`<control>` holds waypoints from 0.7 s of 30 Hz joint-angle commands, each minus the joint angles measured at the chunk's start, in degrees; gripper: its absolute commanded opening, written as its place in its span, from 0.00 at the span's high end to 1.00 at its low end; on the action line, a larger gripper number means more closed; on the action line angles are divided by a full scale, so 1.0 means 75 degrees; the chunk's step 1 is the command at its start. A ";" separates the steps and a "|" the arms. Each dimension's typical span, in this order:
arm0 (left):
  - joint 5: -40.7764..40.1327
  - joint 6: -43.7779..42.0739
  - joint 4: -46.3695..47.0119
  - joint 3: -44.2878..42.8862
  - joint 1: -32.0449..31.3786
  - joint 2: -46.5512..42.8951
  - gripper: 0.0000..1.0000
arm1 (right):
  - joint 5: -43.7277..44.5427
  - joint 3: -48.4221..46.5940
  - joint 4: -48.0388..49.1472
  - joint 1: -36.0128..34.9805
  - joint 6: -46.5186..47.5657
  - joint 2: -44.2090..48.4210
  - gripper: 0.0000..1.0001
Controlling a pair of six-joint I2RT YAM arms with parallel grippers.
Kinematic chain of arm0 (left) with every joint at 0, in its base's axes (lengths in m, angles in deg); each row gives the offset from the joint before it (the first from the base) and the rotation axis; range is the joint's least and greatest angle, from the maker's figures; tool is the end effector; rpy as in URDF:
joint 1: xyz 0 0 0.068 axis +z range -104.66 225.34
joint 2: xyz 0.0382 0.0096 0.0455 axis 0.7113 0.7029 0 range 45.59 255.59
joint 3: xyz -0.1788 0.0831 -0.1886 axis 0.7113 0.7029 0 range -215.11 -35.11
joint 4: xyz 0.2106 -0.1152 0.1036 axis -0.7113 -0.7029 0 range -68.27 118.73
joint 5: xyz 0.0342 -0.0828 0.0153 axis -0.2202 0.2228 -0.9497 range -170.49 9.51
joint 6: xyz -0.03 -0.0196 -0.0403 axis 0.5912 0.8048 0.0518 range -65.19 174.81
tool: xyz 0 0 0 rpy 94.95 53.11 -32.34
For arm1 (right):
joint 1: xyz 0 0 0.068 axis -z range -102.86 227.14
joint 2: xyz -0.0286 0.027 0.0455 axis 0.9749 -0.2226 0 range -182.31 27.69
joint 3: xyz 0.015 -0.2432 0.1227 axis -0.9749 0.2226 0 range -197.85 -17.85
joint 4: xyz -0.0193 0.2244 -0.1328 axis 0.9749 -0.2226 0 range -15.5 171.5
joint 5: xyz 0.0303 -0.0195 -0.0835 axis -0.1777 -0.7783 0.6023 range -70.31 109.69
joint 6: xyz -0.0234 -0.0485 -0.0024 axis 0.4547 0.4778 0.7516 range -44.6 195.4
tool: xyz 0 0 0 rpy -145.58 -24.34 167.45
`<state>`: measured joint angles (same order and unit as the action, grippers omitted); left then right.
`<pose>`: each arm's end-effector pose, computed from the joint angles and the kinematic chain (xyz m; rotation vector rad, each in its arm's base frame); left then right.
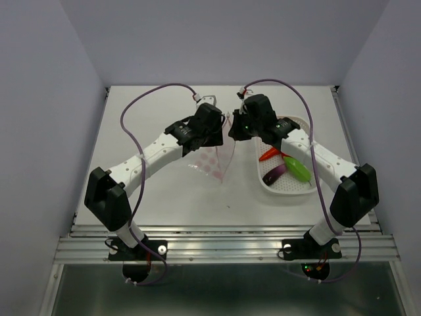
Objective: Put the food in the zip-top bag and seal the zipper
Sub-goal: Open the zipper of the food storage bag at the center of the board.
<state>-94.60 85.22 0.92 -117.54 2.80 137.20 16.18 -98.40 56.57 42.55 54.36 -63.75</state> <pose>0.2752 -0.2407 0.3323 0.0985 2.2267 -0.4381 0.3012 0.2104 0.3260 -0.3021 2.2417 0.6011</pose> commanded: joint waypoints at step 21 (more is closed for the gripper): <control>-0.2910 0.0375 -0.2700 -0.2188 0.0469 -0.0449 1.00 | 0.3484 -0.2512 -0.1527 -0.0064 0.1503 -0.0124 0.99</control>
<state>-103.73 86.77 -8.32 -125.06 3.50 137.03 24.58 -110.80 48.63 42.14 59.71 -62.62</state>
